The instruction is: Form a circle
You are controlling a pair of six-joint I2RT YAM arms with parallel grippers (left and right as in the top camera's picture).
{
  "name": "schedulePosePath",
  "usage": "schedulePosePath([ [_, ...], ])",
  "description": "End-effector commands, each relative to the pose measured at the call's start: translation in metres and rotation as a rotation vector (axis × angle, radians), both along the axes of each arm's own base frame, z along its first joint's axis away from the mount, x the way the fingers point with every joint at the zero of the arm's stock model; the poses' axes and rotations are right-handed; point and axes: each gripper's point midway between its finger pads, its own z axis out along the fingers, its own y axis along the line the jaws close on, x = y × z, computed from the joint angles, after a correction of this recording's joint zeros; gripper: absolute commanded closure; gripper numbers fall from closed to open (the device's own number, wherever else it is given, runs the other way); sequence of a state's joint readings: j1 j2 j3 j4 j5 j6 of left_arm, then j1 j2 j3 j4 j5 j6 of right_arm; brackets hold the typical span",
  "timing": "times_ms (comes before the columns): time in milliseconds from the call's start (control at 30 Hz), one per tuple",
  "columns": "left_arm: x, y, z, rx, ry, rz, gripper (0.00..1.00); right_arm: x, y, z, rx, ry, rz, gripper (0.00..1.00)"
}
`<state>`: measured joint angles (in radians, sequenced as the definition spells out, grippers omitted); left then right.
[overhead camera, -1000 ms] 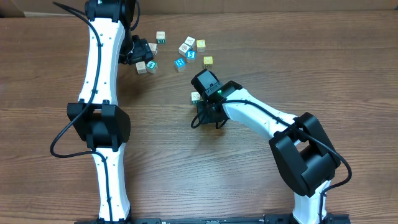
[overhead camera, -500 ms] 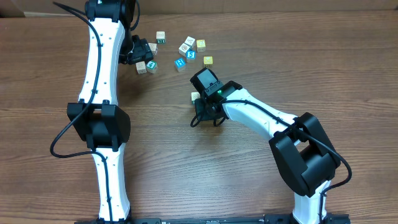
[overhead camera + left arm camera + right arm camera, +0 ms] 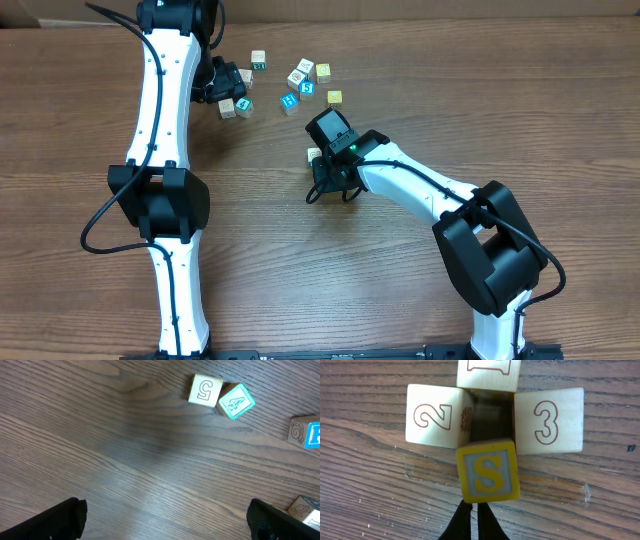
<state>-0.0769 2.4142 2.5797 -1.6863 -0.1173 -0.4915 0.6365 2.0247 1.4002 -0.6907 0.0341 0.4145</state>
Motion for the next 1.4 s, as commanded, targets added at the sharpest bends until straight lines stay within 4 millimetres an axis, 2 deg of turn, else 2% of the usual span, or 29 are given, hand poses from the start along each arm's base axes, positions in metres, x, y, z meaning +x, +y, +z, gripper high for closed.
schedulePosePath([
  [0, 0.003, 0.003, 0.013, 0.013, -0.038, 0.006, 0.00, 0.004, -0.001, 0.007, 0.002, -0.028, -0.010, 0.96],
  [267, 0.003, 0.003, 0.013, 0.013, -0.038, 0.006, 0.00, -0.002, -0.005, 0.004, -0.019, -0.001, -0.010, 0.96],
  [500, 0.003, 0.003, 0.013, 0.013, -0.038, 0.006, 0.00, 0.006, -0.006, 0.007, -0.022, -0.038, -0.020, 0.96],
  [933, 0.003, 0.003, 0.013, 0.013, -0.038, 0.006, 0.00, 0.005, -0.007, 0.007, -0.026, -0.031, -0.019, 0.96],
  [1033, 0.003, 0.003, 0.013, 0.013, -0.038, 0.006, 0.00, 0.006, -0.007, 0.022, -0.038, -0.036, 0.011, 0.96],
  [1167, 0.003, 0.003, 0.013, 0.013, -0.038, 0.006, 0.00, 0.025, -0.014, 0.064, -0.036, -0.109, 0.028, 0.96],
  [1267, 0.003, 0.003, 0.013, 0.013, -0.038, 0.006, 0.00, 0.043, -0.031, 0.086, -0.057, -0.175, -0.010, 0.96],
  [1333, 0.003, 0.003, 0.013, 0.013, -0.038, 0.006, 0.00, 0.055, -0.051, 0.091, -0.088, -0.204, -0.062, 0.95],
  [1367, 0.003, 0.003, 0.013, 0.013, -0.038, 0.006, 0.00, 0.060, -0.061, 0.092, -0.101, -0.210, -0.085, 0.91],
])
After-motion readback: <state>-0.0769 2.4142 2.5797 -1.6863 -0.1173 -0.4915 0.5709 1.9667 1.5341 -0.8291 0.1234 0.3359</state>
